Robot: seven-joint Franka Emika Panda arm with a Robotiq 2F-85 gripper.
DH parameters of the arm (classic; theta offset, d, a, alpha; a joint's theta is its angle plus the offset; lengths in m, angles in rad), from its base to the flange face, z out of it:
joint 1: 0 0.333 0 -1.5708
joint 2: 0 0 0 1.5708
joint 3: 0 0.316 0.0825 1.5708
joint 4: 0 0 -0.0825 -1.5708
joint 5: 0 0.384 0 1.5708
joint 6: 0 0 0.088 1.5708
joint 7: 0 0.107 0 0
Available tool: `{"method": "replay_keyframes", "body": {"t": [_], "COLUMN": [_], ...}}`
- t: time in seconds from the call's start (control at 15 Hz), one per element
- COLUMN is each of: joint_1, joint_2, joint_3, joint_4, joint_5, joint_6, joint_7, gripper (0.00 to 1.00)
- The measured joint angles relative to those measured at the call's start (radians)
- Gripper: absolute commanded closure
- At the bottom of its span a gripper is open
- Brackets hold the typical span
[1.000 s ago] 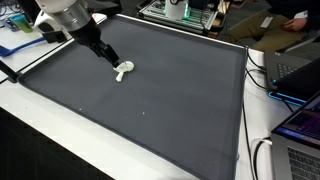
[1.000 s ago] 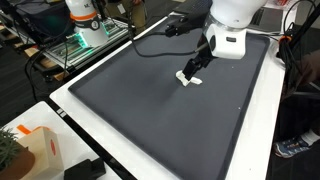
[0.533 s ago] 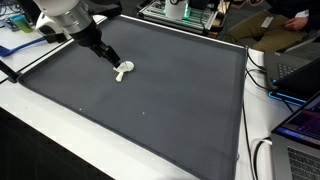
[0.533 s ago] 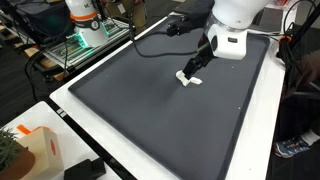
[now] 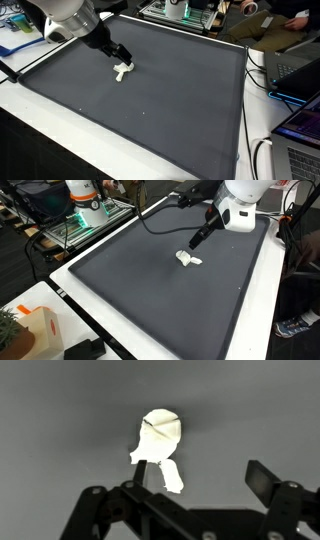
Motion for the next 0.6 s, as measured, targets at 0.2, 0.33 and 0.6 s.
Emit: {"method": "replay_keyframes", "body": {"t": [0.2,0.33,0.6], "joint_1": [0.000,0.000,0.000], "joint_2": [-0.074,-0.123,-0.196], "joint_3": [-0.037,-0.064,-0.111], "joint_4": [0.057,0.092,0.141], "joint_5": [0.004,0.004,0.004], "joint_6": [0.003,0.009,0.009], "joint_7": [0.000,0.000,-0.001], "gripper": [0.00,0.00,0.00]}}
